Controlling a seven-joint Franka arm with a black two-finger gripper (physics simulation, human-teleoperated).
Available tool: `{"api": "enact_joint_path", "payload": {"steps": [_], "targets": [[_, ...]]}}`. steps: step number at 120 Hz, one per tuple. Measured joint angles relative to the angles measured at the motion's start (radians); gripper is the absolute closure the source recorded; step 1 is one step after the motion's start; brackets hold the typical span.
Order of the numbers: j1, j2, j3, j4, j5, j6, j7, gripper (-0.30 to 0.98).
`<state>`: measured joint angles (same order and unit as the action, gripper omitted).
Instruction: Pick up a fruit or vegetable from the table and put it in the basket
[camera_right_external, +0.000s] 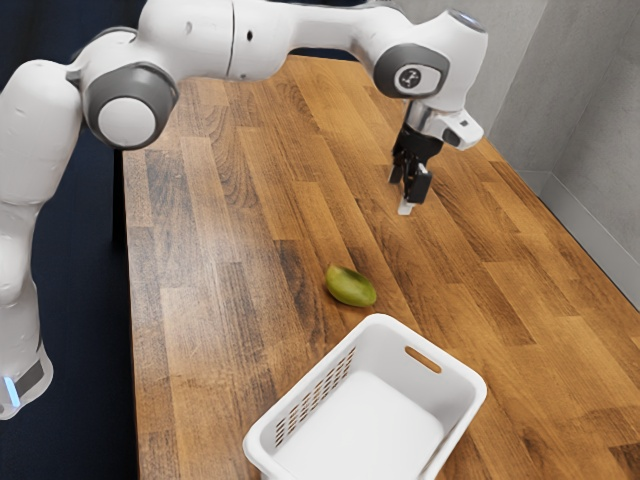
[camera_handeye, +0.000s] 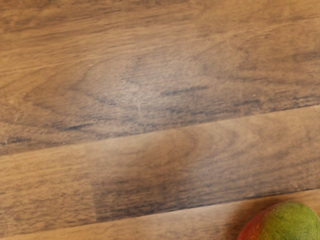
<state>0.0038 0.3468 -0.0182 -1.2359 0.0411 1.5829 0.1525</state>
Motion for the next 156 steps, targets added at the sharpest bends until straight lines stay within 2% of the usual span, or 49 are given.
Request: {"api": "enact_joint_path", "payload": {"steps": [10, 26, 62, 80, 114, 156], "targets": [[-0.031, -0.002, -0.001, 0.0, -0.001, 0.0, 0.003, 0.0], [-0.05, -0.018, -0.067, -0.046, 0.02, 0.003, 0.008, 0.0], [-0.068, -0.213, -0.067, -0.413, 0.051, 0.104, 0.019, 0.0], [-0.083, -0.252, -0.063, -0.506, 0.056, 0.141, 0.023, 0.0], [-0.117, -0.289, -0.038, -0.558, 0.056, 0.174, 0.029, 0.0], [-0.08, -0.3, -0.009, -0.607, 0.054, 0.185, 0.034, 0.0]]}}
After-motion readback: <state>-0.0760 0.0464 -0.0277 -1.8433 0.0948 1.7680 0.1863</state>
